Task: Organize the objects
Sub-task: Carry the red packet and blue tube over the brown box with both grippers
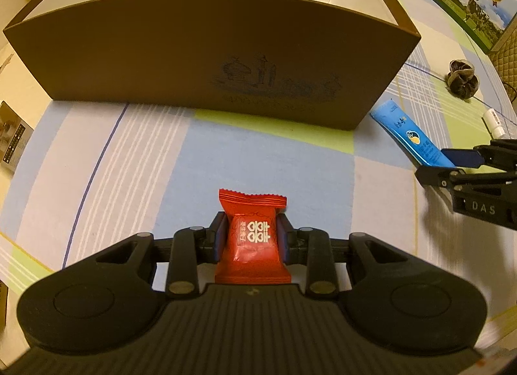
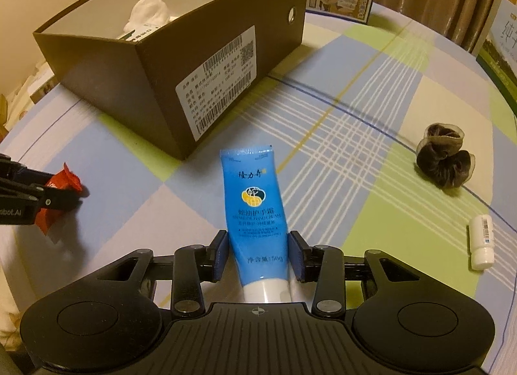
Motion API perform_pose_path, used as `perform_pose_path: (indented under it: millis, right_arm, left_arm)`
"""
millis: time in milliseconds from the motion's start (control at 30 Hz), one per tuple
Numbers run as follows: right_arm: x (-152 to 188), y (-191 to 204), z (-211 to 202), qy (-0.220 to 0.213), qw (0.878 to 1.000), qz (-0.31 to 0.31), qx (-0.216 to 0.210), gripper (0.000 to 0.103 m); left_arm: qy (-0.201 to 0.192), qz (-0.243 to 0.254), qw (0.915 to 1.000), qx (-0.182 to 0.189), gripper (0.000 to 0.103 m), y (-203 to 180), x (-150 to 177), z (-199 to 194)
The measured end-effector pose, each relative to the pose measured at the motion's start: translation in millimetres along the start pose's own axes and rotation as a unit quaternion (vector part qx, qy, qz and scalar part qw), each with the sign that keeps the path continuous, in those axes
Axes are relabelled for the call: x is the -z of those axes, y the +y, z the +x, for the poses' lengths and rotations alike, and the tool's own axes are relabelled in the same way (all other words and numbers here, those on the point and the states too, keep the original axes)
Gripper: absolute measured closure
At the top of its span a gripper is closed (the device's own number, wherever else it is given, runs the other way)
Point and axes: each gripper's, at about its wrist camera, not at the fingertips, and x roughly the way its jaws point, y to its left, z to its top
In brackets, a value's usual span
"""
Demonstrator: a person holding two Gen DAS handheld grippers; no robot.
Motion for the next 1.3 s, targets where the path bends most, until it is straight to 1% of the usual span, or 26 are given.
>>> perform_pose_path:
  millis: [200,433,667,867,1067,1300]
  right_arm:
    - [1.6,1.1,-0.4,-0.008,1.0,0.003,0.002,0.066]
    - [3.2,2.1,-2.4,-0.004,1.0,0.003,0.002,0.067]
    - [6.0,-1.5,-5.9,-0.001,1.0,0.019,-0.006,0.068]
    - [12.3,-12.5,-21.2,-0.009,0.997,0.064,-0.033,0.068]
    - [14.9,-23.0,-44.7,-0.024,0.991,0.12,-0.062,0.068]
    - [5.9,-33.4,-77.4,-0.06,0.983,0.162,-0.069,0.068]
  left_arm:
    - [-0.002,0.0,1.0,0.0,0.076,0.2,0.8,-0.4]
    - [-0.003,0.002,1.0,0.0,0.076,0.7,-0.5,-0.3]
    - [-0.002,0.003,1.0,0.002,0.076,0.3,-3.5,0.3]
    - [-0.011,-0.003,0.9999,0.008,0.077,8.6,-7.0,-4.9]
    - [-0.025,-0.007,0.9996,0.013,0.077,18.9,-10.1,-16.7]
    - [-0.05,-0.011,0.9985,0.022,0.077,30.4,-16.5,-44.4]
